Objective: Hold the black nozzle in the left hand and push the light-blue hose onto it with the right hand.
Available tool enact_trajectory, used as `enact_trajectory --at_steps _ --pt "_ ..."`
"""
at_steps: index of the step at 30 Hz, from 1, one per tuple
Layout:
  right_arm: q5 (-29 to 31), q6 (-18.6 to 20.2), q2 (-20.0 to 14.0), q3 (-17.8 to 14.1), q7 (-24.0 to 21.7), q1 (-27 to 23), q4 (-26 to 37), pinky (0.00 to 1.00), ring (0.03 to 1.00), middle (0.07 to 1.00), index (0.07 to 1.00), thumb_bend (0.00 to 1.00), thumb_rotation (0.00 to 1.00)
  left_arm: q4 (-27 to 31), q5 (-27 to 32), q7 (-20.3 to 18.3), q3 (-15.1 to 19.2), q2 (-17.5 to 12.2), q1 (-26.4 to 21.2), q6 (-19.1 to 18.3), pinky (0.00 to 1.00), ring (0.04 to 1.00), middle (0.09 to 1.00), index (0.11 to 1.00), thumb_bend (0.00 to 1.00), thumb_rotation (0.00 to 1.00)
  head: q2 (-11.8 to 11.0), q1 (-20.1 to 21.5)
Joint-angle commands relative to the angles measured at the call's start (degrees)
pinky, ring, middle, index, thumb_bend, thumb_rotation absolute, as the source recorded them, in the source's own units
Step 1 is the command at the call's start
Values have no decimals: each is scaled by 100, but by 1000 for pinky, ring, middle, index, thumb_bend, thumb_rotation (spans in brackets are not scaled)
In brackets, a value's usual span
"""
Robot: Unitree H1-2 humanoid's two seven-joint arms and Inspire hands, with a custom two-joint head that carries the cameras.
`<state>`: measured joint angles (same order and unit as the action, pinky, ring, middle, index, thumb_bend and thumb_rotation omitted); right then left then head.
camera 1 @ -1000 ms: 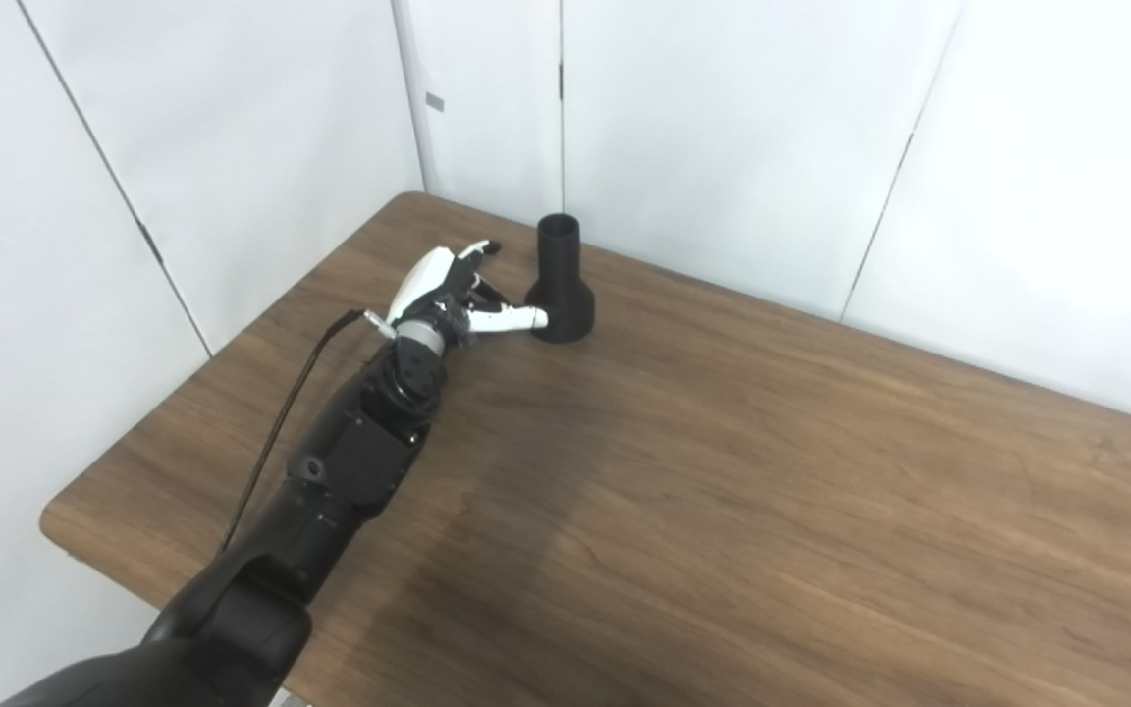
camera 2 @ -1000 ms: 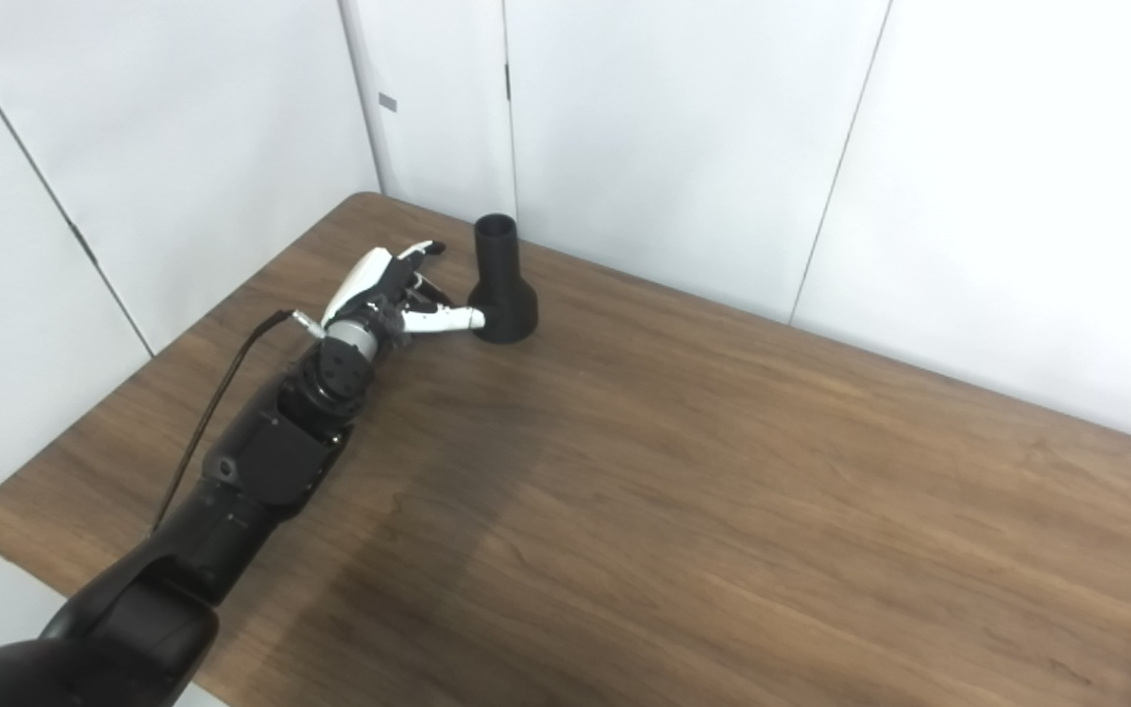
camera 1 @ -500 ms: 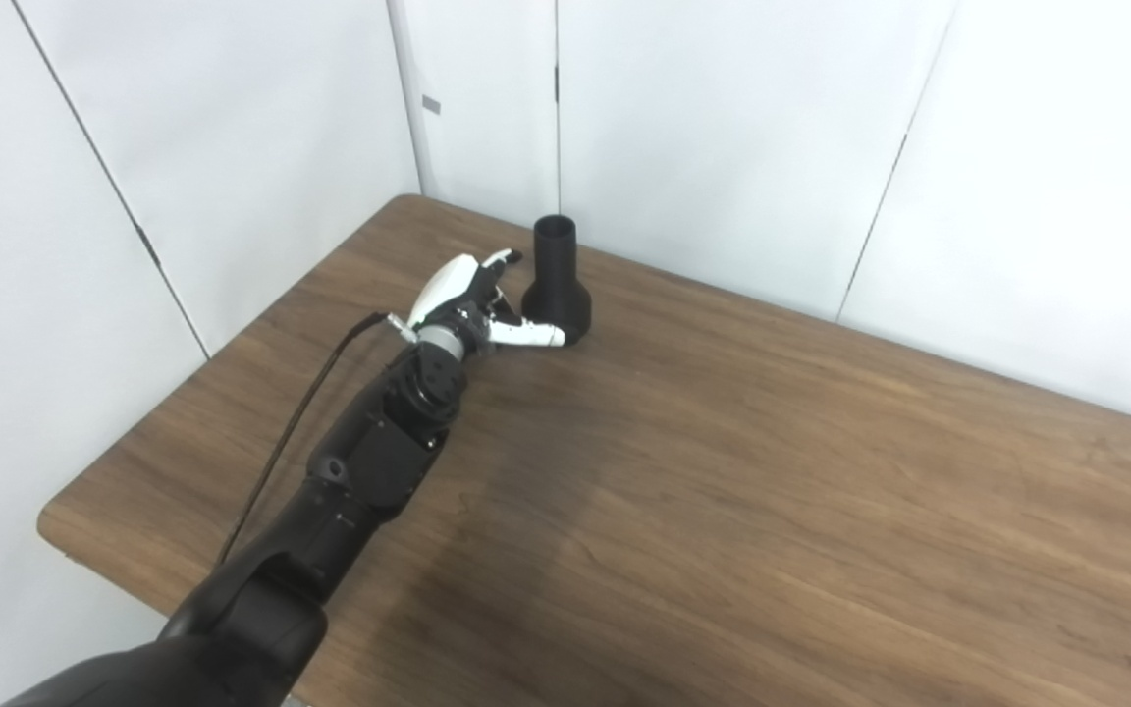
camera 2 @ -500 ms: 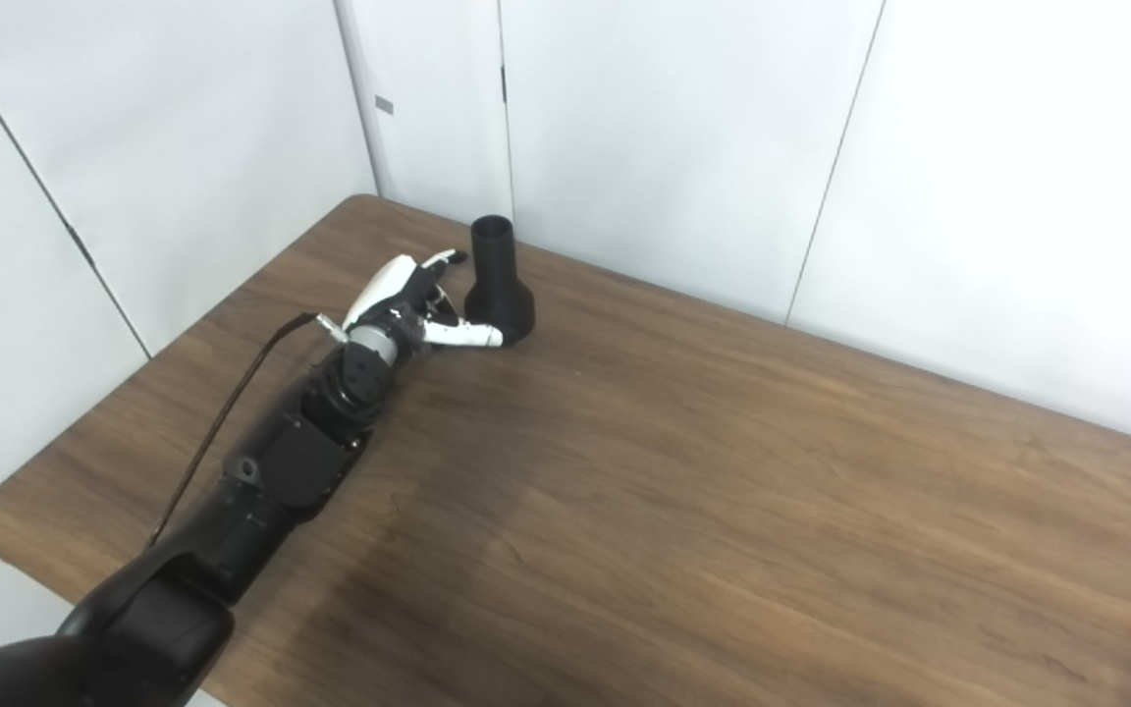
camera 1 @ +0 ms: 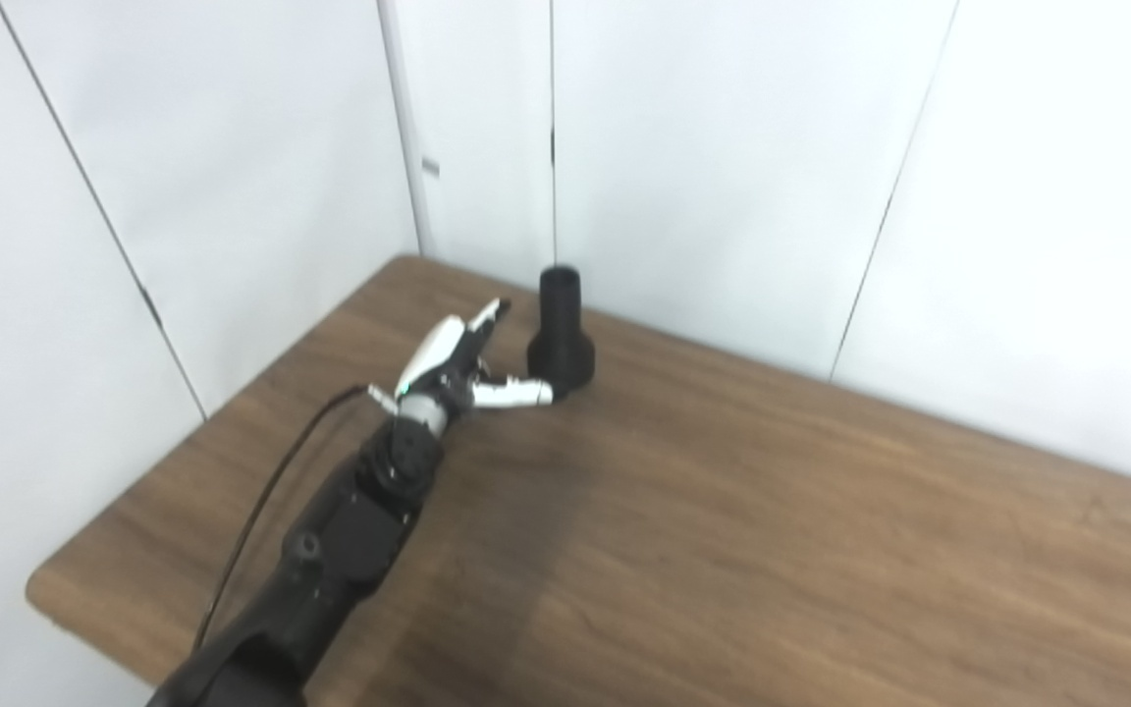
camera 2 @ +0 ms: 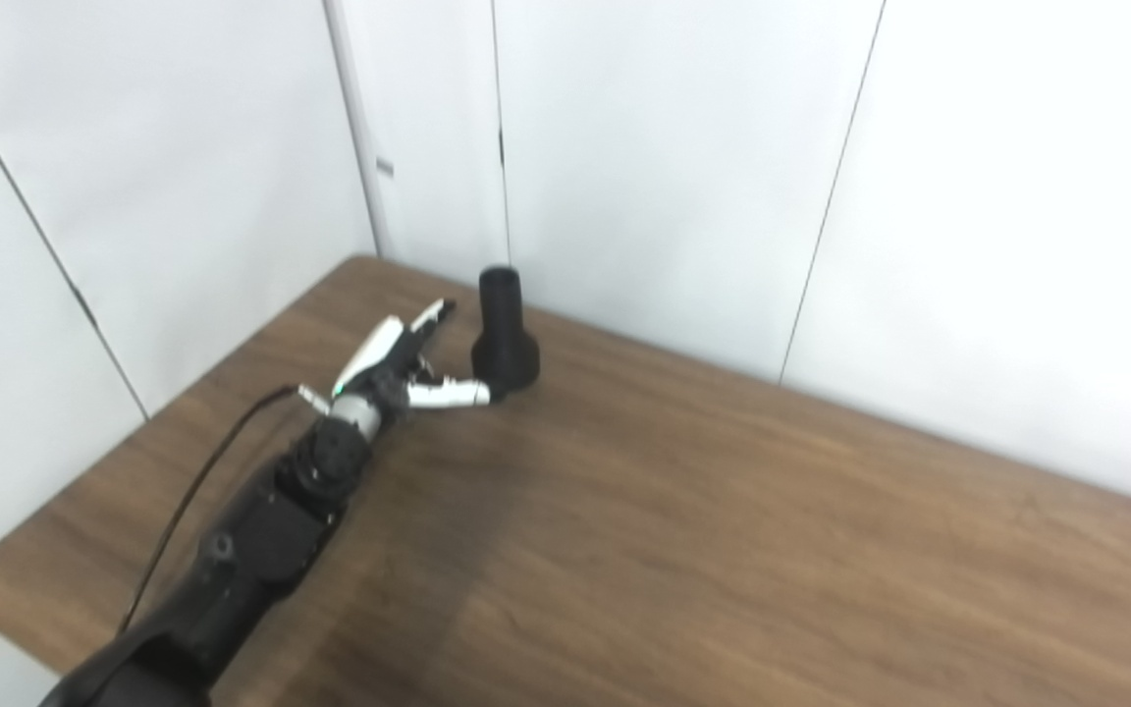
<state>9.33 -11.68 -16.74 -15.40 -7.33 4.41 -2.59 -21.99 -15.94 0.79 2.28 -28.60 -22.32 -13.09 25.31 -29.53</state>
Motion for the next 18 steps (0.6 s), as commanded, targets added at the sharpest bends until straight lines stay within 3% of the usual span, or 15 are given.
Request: enact_trajectory --at_steps 1,7,10,16,18 --pt "-6 -259 23 37 4 15 -243 512 658 688 499 498 184 -121 22 -136 -12 -61 202 -287 834 963 996 996 1000 365 -1 -13" --pt "25 -275 1 53 -29 -9 -286 512 651 680 498 498 184 -219 9 -127 2 -147 221 -316 850 976 1000 1000 1000 381 -14 -45" --pt "35 -194 6 49 -15 -25 -280 513 650 677 498 499 183 -86 47 -202 20 -204 265 -364 808 939 979 993 1000 370 -20 -55" --pt "68 -272 -14 40 -57 -42 -382 511 650 680 498 498 183 -385 222 -157 164 -250 232 -102 700 843 900 979 1000 379 -38 -35" --pt "45 -303 -17 36 -45 -44 -405 505 645 676 498 498 183 -265 267 -135 229 -228 266 -89 739 872 921 981 1000 373 -31 -33"
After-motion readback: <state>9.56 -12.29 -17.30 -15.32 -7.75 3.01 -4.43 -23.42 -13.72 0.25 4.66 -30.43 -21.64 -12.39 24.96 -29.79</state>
